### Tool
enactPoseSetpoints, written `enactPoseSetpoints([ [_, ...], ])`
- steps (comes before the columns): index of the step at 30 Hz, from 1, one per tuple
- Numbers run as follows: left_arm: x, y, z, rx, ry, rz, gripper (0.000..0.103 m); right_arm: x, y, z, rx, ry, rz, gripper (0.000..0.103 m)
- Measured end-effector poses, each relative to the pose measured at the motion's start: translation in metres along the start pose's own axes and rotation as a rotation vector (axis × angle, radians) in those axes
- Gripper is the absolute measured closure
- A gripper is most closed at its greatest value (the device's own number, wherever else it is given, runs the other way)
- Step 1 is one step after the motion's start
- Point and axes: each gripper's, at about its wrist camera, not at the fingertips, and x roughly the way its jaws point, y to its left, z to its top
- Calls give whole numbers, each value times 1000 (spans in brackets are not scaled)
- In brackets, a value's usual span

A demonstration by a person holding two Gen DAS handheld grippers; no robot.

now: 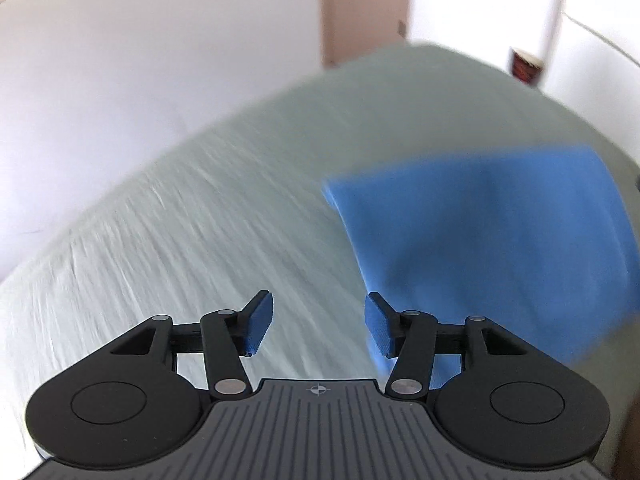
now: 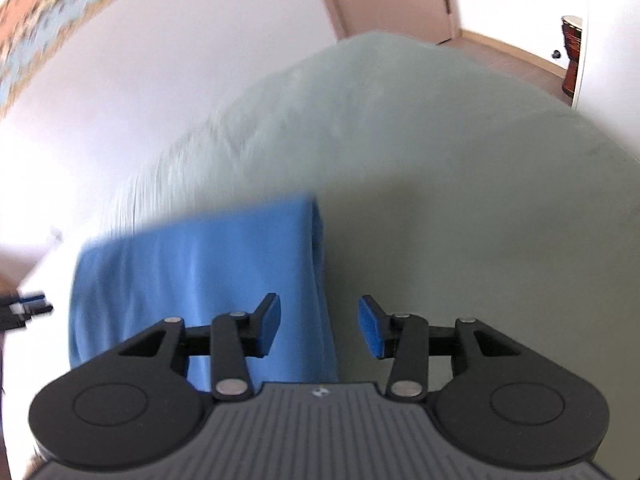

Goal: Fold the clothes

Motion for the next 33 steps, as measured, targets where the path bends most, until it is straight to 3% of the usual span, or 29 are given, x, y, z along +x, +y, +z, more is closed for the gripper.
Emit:
enactPoseSetpoints([
  [4, 32, -4, 22, -53, 2, 30, 53, 23, 0, 23, 71, -13, 10, 57],
  [8, 52, -7, 24, -63, 21, 43, 53, 44, -4, 36, 92, 39, 16, 59],
  [9, 56, -10, 24, -59, 30, 43, 53, 47, -6, 37, 97, 53, 29, 65],
  [10, 60, -12, 25, -56, 37, 43, 53, 49, -8, 36, 96, 62, 35, 82],
  [11, 58, -12, 30, -50, 38, 48, 53, 52, -6, 33, 75, 66, 28, 93],
  [15, 63, -15, 31, -20, 42, 69, 55, 56, 8, 28, -65, 41, -106, 103],
  [17, 70, -20, 27, -7, 48, 81, 57, 62, 11, 25, -115, 49, -224, 103],
  [18, 75, -23, 25, 2, 53, 89, 57, 65, 9, 22, -109, 61, -239, 103],
  [23, 88, -27, 20, 3, 80, 119, 58, 68, 1, 6, -64, 68, -205, 103],
  [25, 85, -19, 20, -20, 78, 129, 58, 57, 6, 6, -80, 24, -225, 102],
  [27, 61, -16, 28, 0, -7, 190, 58, 42, 17, 13, -114, -39, -220, 102],
  [30, 42, -26, 39, 29, -76, 160, 56, 34, 35, 18, -144, -74, -164, 100],
  [32, 33, -46, 51, 29, -104, 49, 55, 34, 52, 18, -154, -53, -91, 100],
  [33, 33, -54, 54, 36, -106, 22, 55, 40, 61, 15, -181, -33, -94, 100],
])
